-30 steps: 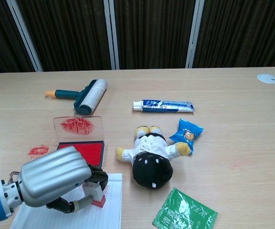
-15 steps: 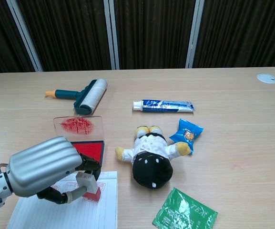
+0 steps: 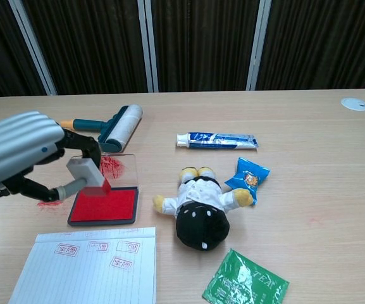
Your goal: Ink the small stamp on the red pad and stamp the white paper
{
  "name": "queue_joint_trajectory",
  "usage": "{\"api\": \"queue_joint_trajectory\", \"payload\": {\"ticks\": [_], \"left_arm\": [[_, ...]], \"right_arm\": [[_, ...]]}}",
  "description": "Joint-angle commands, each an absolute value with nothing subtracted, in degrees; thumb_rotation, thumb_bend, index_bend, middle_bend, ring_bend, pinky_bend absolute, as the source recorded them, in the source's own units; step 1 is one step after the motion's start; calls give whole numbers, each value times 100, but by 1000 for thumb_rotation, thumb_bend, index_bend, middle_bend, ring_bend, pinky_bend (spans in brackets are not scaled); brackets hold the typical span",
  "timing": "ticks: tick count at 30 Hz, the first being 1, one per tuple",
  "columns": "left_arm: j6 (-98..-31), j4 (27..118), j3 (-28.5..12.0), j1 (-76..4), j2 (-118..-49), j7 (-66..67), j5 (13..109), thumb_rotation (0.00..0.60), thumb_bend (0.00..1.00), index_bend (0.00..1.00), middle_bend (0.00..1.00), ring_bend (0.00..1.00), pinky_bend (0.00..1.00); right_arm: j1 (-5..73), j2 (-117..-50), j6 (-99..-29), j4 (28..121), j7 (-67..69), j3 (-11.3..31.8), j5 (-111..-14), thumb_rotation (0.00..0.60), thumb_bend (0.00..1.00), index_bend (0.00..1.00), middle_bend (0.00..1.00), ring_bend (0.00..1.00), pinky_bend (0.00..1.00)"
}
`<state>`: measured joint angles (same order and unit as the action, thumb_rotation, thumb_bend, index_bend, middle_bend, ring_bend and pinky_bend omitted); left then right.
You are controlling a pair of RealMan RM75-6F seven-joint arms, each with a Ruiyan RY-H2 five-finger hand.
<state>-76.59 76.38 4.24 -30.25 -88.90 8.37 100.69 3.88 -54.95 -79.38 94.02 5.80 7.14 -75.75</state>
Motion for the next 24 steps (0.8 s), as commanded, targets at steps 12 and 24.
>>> {"api": "queue_joint_trajectory", "payload": {"ticks": [12, 24], "left_arm": [[-7176, 6395, 290, -2655, -8594, 3, 9056, 600, 468, 651, 592, 964, 995], [-6821, 5303, 410, -2694, -9094, -268, 9120, 600, 469, 637, 573, 964, 995]], "right_arm": [[391, -5491, -7955, 9470, 509, 686, -7638, 600, 0, 0, 0, 0, 0], [429, -5533, -7890, 9482, 360, 700, -7535, 600, 0, 0, 0, 0, 0]]}}
